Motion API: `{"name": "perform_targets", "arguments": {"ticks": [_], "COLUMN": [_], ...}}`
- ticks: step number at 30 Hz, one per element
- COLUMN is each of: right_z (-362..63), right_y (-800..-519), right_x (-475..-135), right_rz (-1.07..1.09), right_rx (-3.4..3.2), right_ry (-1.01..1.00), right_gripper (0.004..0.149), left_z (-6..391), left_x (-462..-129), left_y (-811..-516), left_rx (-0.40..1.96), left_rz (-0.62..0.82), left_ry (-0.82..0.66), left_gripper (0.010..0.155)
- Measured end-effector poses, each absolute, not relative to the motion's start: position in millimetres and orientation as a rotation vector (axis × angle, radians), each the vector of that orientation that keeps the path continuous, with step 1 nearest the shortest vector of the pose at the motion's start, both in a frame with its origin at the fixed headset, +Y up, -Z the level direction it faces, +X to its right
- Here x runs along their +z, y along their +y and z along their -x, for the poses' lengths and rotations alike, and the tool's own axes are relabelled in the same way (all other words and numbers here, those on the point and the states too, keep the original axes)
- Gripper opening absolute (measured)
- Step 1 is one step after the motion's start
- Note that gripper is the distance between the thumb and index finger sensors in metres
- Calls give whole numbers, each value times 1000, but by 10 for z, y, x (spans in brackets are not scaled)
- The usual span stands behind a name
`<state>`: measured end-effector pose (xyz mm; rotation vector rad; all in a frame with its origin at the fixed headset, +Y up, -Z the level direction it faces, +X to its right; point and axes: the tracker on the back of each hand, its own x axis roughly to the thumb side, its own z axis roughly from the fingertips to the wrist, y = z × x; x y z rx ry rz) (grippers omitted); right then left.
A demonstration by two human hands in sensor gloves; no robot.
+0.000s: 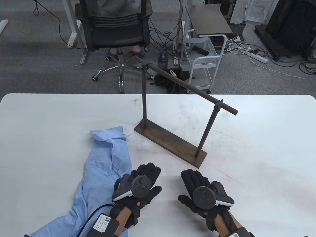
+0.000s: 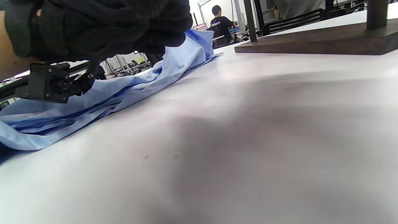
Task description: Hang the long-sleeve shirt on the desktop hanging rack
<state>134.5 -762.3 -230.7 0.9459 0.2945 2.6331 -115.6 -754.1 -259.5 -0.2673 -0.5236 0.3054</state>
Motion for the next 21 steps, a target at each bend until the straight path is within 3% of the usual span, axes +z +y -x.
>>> {"name": "perform_targets", "arguments": {"ticks": [8, 14, 21], "right_z": [-1409, -1419, -1423], "right_y": [-7620, -7611, -7619], "right_x": [-2333, -2340, -2350], "right_rz": [-894, -888, -879], "right_rx": [2629, 2626, 2625], "right_ry": [281, 287, 308], "right_gripper": [88, 88, 87], "left_z": [1265, 1647, 2198], "left_x": [-2644, -2798, -2996], "left_y": [-7491, -7489, -7670], "left_rx": [260, 153, 188], "left_rz": [207, 161, 286], "left_ry": [-436, -125, 161], "left_gripper": [75, 89, 105]}}
